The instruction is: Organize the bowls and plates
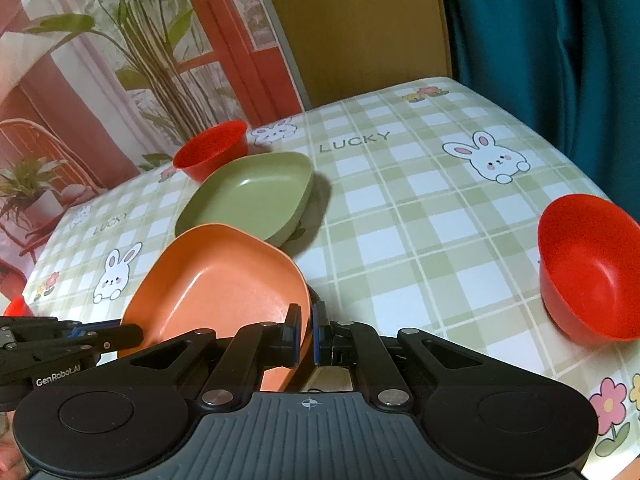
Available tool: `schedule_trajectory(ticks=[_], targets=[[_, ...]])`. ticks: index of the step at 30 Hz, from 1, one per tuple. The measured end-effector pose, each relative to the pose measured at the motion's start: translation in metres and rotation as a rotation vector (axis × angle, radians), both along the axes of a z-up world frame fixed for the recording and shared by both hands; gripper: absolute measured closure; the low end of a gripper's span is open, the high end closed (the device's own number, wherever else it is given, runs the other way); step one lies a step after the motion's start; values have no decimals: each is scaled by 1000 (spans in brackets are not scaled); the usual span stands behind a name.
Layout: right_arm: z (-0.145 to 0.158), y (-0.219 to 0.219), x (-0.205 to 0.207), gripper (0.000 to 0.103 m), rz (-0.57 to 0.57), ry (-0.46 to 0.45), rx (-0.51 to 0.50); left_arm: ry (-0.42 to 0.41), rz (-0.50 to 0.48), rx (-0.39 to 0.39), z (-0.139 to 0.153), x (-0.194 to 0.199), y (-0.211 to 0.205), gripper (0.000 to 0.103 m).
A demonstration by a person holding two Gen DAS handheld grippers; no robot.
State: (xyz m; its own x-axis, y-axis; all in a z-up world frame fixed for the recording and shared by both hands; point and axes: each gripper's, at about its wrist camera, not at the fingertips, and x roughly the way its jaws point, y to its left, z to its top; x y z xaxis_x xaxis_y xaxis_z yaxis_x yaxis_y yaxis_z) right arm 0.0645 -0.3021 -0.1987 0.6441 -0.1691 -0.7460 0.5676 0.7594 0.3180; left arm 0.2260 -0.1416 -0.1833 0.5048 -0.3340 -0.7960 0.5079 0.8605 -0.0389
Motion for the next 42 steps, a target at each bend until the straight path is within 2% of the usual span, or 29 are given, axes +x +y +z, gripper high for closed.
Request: schedule_trajectory(ticks=[13, 16, 18, 20, 35, 42], targets=[[-3, 0, 1, 94, -1, 4, 17, 14, 9, -5, -3, 0, -2, 95], [-3, 0, 1, 90, -1, 0, 24, 2, 16, -7, -1, -1, -1, 95], [-2, 1, 1, 80, 2, -3, 28, -14, 25, -6, 1, -2, 1, 94], [-1, 2, 2, 78, 11, -2, 23, -18, 34, -18, 2, -2, 3, 94], [1, -11, 17, 77, -5, -23, -27, -41, 80, -56, 3, 0, 10, 94], [12, -13, 27, 77, 30, -57, -89, -120, 104, -74, 19, 16, 18, 94]])
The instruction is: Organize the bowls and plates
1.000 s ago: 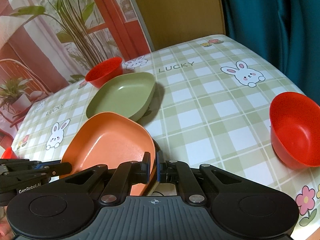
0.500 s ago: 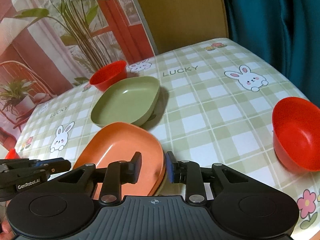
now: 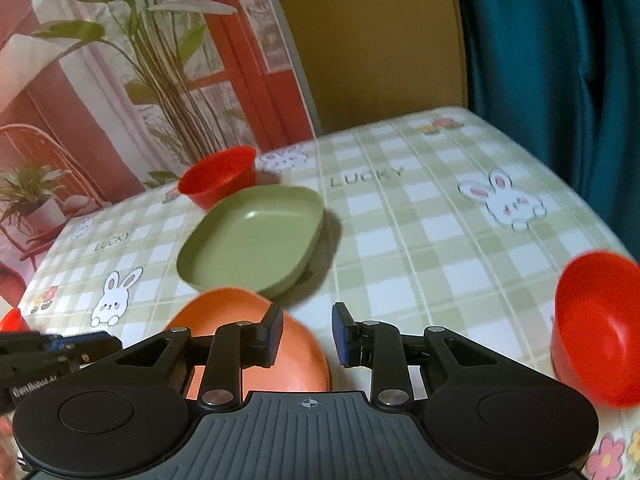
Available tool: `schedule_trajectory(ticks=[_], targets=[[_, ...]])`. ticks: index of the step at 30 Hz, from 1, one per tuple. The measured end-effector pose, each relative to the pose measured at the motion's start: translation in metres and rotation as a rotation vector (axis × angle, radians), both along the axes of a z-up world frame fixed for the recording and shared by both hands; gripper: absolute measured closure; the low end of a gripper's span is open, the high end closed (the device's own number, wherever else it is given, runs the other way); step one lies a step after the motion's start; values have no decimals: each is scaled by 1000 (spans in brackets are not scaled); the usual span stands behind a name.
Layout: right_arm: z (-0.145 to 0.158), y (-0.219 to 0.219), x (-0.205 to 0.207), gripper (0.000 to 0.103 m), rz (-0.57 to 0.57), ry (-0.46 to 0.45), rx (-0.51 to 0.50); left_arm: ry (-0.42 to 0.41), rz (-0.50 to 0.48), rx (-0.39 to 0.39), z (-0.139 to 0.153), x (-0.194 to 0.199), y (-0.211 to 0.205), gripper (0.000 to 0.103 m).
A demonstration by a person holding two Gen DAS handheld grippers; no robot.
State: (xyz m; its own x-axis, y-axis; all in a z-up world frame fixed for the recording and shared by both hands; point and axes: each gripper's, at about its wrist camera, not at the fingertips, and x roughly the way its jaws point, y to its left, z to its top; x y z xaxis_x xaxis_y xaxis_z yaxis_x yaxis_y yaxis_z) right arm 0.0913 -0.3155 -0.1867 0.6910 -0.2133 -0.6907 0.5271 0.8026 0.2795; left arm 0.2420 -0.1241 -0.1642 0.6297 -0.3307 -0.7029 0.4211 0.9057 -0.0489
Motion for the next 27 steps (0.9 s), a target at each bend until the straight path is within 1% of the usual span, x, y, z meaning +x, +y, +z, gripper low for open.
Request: schedule_trajectory(ticks=[3, 5, 7, 8, 12, 16, 19, 21, 27], targets=[[6, -8, 6, 77, 5, -23, -25, -27, 13, -29, 10, 17, 1, 92], [9, -15, 11, 77, 6, -41, -44, -39, 7, -54, 14, 29, -2, 77], [10, -21, 16, 77, 9, -59, -64, -63, 9, -64, 15, 40, -7, 66], [8, -25, 19, 77, 11, -67, -67, -70, 11, -66, 14, 46, -10, 64], [-2, -39, 35, 78, 18, -67, -45, -32, 8, -65, 1, 72, -23, 64], [-15, -54, 51, 78, 16, -64, -18, 11, 12, -36, -14, 86, -33, 64], [-23, -66, 62, 79, 18, -55, 0, 52, 2, -48, -23, 90, -35, 64], [-28, -73, 70, 79, 30, -50, 7, 72, 3, -39, -29, 91, -37, 64], [-43, -85, 94, 79, 60, -25, 44, 91, 0, -43, -41, 91, -41, 65]])
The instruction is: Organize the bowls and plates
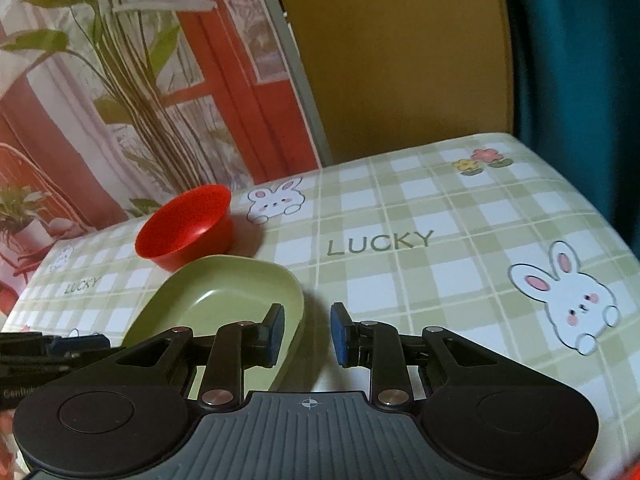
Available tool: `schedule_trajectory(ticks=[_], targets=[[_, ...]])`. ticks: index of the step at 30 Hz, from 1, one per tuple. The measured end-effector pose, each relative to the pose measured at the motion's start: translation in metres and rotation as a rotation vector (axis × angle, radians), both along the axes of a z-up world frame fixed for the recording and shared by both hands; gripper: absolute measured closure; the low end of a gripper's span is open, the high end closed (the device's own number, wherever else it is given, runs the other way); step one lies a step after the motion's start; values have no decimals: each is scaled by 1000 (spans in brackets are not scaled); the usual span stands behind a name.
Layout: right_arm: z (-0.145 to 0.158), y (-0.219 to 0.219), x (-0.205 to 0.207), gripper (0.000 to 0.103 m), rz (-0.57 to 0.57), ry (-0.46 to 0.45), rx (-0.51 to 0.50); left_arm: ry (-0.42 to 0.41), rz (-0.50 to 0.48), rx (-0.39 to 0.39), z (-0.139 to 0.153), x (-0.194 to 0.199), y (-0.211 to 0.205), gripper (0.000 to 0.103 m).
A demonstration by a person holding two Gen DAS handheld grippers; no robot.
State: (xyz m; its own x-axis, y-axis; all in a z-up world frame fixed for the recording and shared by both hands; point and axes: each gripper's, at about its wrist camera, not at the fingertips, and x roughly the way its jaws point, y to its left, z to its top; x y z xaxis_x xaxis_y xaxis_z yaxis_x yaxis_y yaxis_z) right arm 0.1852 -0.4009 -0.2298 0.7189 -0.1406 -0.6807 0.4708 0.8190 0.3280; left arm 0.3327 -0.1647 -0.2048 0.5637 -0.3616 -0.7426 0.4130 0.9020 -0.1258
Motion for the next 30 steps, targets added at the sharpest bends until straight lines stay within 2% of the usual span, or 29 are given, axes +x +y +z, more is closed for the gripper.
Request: schedule_trajectory(ticks=[3, 8, 12, 19, 30], targets=[[-7, -4, 7, 79, 7, 2, 42, 5, 0, -2, -3, 0, -2, 66], [-15, -6, 14, 86, 7, 18, 65, 0, 7, -7, -2, 1, -4, 88], [-17, -6, 16, 94, 17, 29, 65, -1, -2, -12, -3, 3, -5, 88], [-16, -13, 9, 96, -38, 18, 109, -19, -21, -25, 4, 3, -9, 89], [6, -14, -7, 96, -77, -19, 73, -87, -41, -19, 30, -9, -15, 89]])
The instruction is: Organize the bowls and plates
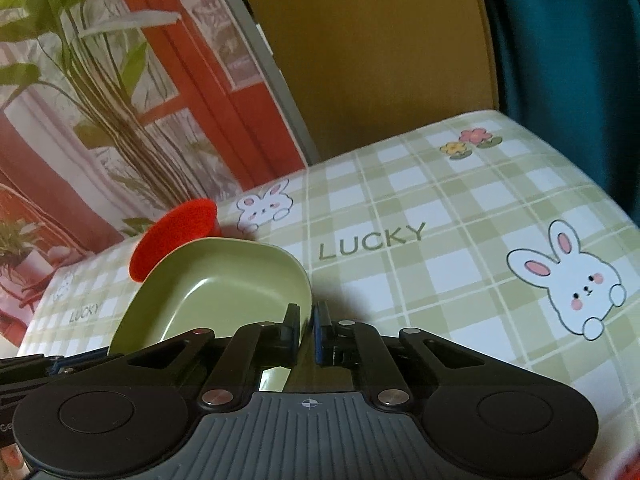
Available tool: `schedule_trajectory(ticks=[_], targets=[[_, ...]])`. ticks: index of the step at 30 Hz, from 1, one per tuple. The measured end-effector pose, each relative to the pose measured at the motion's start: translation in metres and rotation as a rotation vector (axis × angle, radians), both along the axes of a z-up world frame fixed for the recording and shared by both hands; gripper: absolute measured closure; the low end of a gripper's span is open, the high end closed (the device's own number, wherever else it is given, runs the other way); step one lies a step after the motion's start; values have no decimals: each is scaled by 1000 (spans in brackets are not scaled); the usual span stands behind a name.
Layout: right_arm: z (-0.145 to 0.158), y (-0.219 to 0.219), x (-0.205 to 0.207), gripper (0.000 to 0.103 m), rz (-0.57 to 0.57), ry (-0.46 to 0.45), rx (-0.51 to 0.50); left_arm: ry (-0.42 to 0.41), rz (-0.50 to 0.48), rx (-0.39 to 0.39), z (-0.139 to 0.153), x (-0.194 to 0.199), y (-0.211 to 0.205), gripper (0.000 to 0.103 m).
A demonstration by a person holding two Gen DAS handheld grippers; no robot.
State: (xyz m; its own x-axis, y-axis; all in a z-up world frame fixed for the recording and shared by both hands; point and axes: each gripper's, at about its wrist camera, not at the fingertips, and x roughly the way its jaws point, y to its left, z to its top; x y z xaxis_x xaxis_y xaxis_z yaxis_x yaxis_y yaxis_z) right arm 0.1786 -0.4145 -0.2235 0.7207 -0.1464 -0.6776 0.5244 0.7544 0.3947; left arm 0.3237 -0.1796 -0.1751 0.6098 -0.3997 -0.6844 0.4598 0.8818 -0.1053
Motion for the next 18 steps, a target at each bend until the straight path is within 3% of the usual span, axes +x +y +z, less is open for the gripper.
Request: schedule_trajectory(ticks=[18], targets=[[34, 30, -36, 96, -16, -30, -23, -20, -15, 14, 20, -38, 14, 89]])
